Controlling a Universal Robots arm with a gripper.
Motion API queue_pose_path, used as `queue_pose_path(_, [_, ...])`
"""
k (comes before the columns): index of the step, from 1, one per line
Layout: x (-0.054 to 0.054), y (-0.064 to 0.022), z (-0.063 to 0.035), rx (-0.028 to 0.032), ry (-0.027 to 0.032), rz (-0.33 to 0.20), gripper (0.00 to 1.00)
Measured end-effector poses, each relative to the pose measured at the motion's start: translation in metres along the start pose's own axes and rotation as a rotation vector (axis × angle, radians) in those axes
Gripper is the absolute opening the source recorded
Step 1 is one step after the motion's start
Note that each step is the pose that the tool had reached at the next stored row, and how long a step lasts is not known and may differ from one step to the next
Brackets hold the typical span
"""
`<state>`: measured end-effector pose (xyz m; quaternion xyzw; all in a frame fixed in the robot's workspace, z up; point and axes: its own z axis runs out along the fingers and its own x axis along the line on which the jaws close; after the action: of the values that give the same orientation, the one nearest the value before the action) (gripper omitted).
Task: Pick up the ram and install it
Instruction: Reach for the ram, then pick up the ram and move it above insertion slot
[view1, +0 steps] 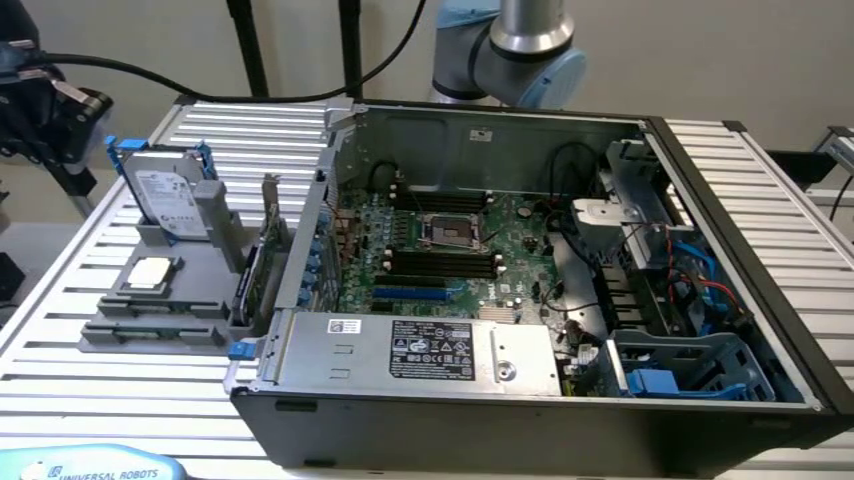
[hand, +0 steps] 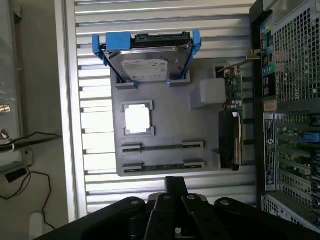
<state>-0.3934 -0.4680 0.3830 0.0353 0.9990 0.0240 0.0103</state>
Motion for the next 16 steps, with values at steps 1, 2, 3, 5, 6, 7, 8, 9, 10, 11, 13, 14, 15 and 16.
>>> queue_pose_path(1, [0.0012, -0.0001, 0.0000, 0.0000, 0.0000, 0.000, 0.11])
queue_pose_path(2, [0.0015, -0.0001, 0.0001, -0.0001, -0.0001, 0.000, 0.11])
queue_pose_path(3, [0.0015, -0.0001, 0.0001, 0.0000, 0.0000, 0.000, 0.11])
queue_pose_path(5, [0.0015, -0.0001, 0.0001, 0.0000, -0.0001, 0.000, 0.11])
queue_pose_path(6, [0.0015, -0.0001, 0.0001, 0.0000, -0.0001, 0.000, 0.11])
queue_pose_path(7, [0.0015, -0.0001, 0.0001, 0.0000, -0.0001, 0.000, 0.11])
queue_pose_path(8, [0.0015, -0.0001, 0.0001, 0.0000, -0.0001, 0.000, 0.11])
queue_pose_path(9, [0.0015, -0.0001, 0.0001, -0.0001, -0.0001, 0.000, 0.11])
queue_pose_path(10, [0.0015, -0.0001, 0.0001, 0.0000, -0.0001, 0.000, 0.11])
queue_pose_path(11, [0.0015, -0.0001, 0.0001, -0.0001, -0.0001, 0.000, 0.11])
queue_pose_path(13, [0.0015, -0.0001, 0.0001, 0.0000, -0.0001, 0.000, 0.11])
queue_pose_path(14, [0.0015, -0.0001, 0.0001, -0.0001, -0.0001, 0.000, 0.11])
queue_pose_path(15, [0.0015, -0.0001, 0.0001, 0.0000, -0.0001, 0.000, 0.11])
queue_pose_path(16, [0.0015, -0.0001, 0.0001, 0.0000, -0.0001, 0.000, 0.11])
